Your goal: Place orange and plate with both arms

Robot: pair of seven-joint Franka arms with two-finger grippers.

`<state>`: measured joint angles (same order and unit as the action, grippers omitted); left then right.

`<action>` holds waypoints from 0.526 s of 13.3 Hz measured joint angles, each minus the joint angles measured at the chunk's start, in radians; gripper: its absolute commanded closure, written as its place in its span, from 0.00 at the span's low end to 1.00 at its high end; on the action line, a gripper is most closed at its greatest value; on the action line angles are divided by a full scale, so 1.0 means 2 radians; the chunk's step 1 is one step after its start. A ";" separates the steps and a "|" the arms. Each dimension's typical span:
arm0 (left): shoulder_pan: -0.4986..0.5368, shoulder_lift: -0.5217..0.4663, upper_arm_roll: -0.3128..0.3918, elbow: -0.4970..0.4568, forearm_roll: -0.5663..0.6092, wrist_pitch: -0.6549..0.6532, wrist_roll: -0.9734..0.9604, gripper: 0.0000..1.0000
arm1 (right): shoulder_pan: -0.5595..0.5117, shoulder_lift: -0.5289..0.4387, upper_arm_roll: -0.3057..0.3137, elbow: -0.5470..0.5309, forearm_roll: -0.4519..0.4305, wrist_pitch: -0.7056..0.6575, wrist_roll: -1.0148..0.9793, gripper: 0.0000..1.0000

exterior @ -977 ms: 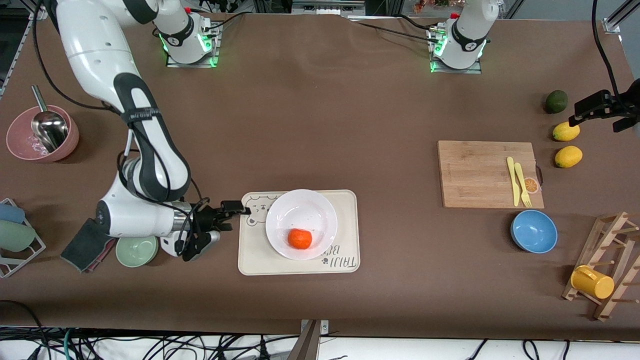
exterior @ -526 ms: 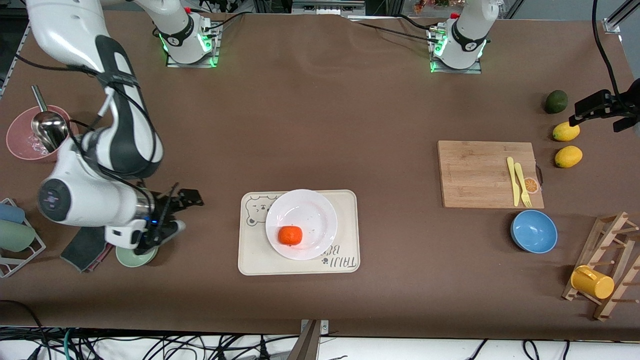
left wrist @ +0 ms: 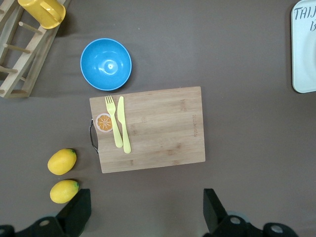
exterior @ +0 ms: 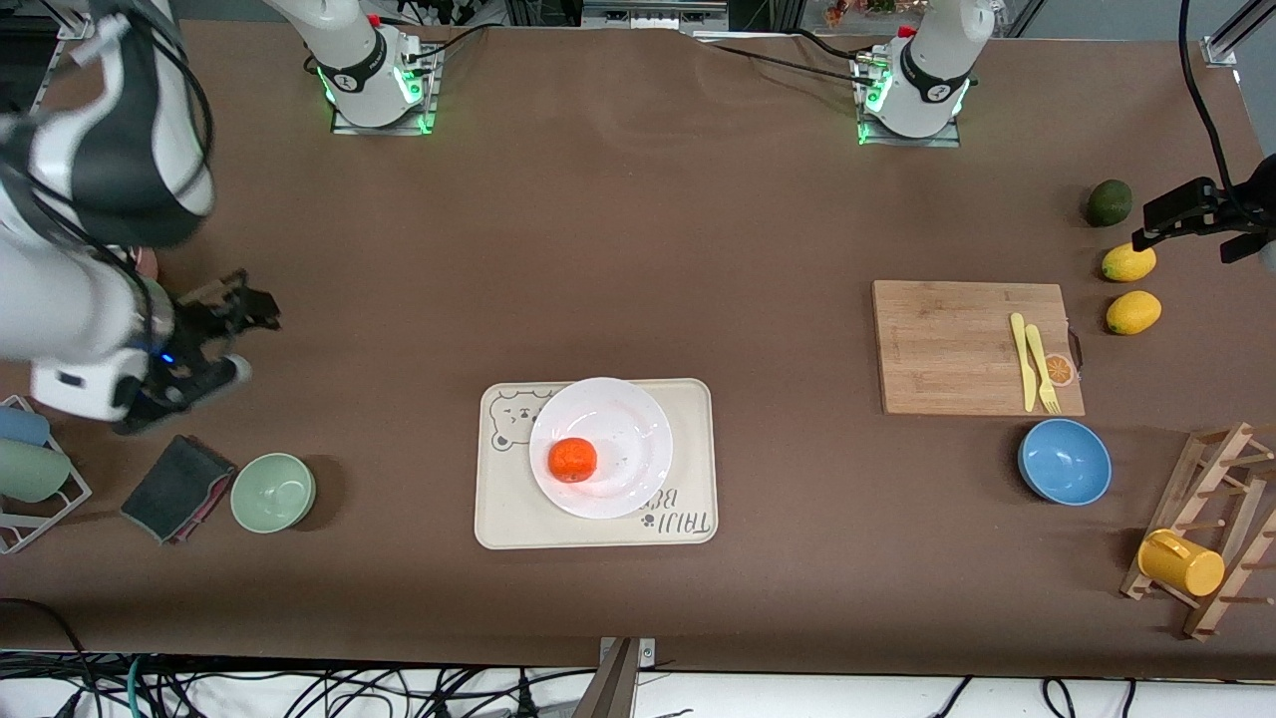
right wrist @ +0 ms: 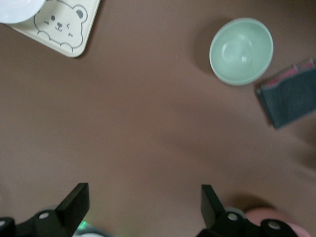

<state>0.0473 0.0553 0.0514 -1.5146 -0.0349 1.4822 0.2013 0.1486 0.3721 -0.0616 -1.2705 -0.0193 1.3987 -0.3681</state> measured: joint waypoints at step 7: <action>-0.001 0.000 -0.020 0.001 0.000 -0.001 -0.020 0.00 | -0.017 -0.220 0.007 -0.259 -0.018 0.093 0.159 0.00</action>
<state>0.0461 0.0545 0.0115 -1.5132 -0.0353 1.4798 0.1618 0.1152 -0.0686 -0.0486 -1.7877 -0.0544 1.5838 -0.0506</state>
